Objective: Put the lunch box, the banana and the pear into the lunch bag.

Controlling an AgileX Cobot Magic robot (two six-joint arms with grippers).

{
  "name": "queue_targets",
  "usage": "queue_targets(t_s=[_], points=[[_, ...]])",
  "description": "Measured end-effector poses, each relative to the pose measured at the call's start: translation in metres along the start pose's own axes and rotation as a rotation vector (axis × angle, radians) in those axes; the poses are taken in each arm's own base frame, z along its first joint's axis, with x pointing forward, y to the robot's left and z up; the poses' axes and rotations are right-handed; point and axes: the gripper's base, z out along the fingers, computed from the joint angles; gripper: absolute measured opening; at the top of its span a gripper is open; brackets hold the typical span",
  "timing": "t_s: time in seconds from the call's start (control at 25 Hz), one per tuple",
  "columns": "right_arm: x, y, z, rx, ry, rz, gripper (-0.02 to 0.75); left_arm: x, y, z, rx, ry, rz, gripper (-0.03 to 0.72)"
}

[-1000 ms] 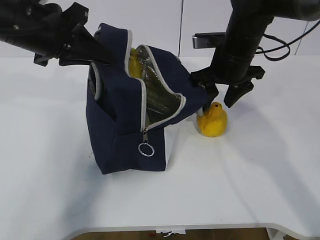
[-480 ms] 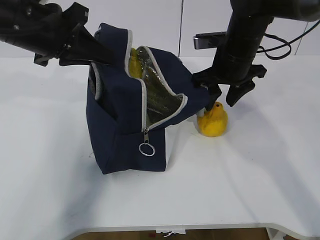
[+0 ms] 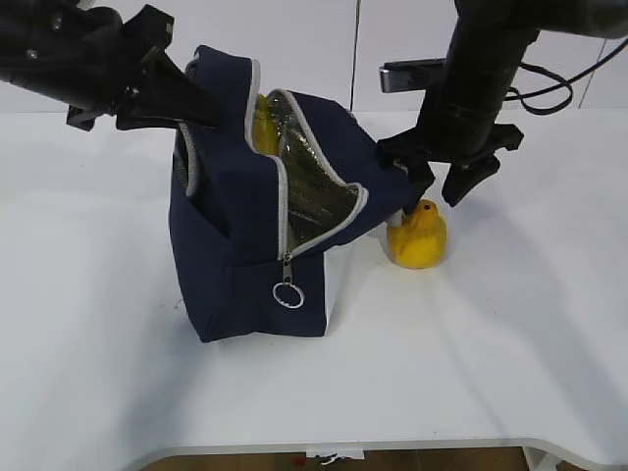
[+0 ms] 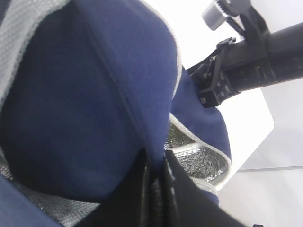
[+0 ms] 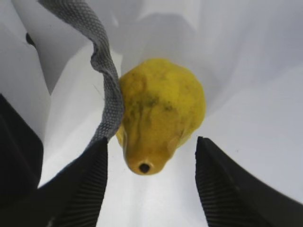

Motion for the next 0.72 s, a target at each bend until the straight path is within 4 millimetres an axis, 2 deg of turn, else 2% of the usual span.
queue_targets(t_s=[0.16, 0.36, 0.72], points=[[0.001, -0.001, -0.007, 0.012, -0.017, 0.0, 0.442, 0.0, 0.0, 0.0, -0.005, 0.003, 0.006, 0.004], [0.001, -0.001, -0.007, 0.008, -0.017, 0.001, 0.443, 0.003, 0.004, -0.001, -0.051, 0.032, 0.055, 0.004], [0.001, 0.001, -0.007, -0.013, -0.016, 0.01, 0.442, -0.002, 0.024, -0.015, -0.097, 0.028, 0.035, 0.004]])
